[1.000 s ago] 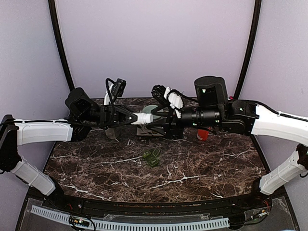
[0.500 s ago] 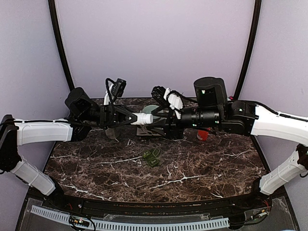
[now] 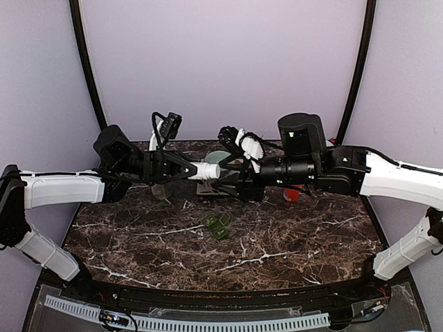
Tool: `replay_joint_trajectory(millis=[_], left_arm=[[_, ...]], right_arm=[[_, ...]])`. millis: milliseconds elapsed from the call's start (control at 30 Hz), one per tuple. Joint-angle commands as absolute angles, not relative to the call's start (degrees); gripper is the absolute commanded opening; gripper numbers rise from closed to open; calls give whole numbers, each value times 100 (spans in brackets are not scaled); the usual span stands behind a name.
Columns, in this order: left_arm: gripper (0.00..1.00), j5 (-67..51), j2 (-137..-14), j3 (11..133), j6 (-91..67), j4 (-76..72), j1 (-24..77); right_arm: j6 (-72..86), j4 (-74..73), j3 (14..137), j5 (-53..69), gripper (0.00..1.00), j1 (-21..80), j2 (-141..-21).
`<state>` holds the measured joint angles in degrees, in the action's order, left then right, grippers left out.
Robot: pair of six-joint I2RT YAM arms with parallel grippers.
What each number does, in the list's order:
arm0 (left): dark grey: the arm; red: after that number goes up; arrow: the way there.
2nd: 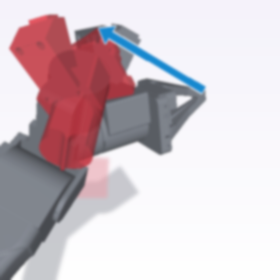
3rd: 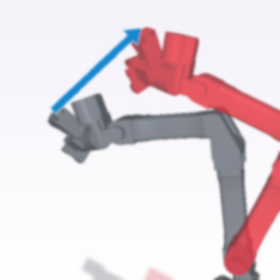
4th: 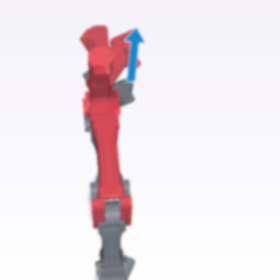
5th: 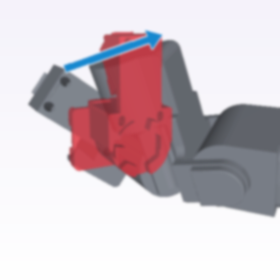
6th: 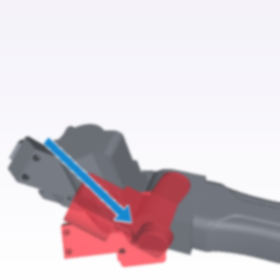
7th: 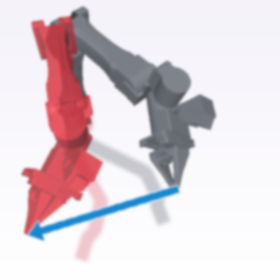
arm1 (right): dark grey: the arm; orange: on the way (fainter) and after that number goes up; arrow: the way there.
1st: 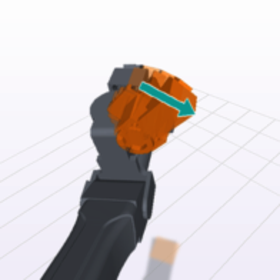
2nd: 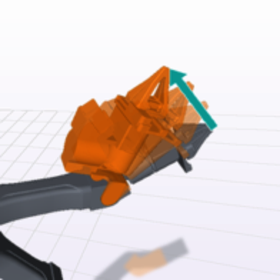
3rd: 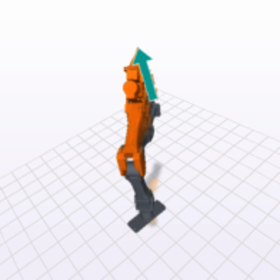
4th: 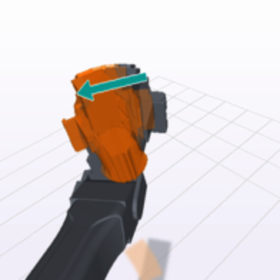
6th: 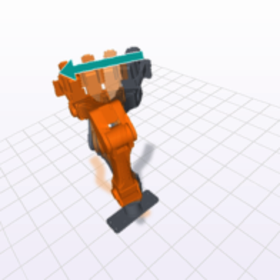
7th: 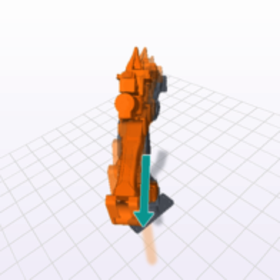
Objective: Sort the pills into containers
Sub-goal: Unscrew the lid of the pill bottle.
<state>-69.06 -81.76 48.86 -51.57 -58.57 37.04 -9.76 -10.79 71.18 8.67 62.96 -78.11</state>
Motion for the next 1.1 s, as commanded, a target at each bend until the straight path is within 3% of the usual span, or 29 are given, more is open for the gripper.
replay_joint_trajectory(millis=[0, 267, 533, 800, 1067], left_arm=[[0, -6989, -8094, 5104, -5041, -5907, 3740], [0, -6967, -8156, 5170, -5000, -5898, 3735], [0, -6942, -8182, 5194, -4878, -5845, 3688], [0, -6923, -8196, 5201, -4895, -5984, 3622], [0, -6950, -8268, 5202, -4862, -5988, 3596]], right_arm=[[-864, -940, 7000, 801, 58, 6274, -7796], [-453, -857, 6849, 712, 58, 6267, -7752], [2008, -679, 6763, 694, 54, 6177, -7483], [4935, 45, 5972, 1293, 50, 5425, -6963], [6424, 1009, 5664, 2271, 50, 5115, -7012]])
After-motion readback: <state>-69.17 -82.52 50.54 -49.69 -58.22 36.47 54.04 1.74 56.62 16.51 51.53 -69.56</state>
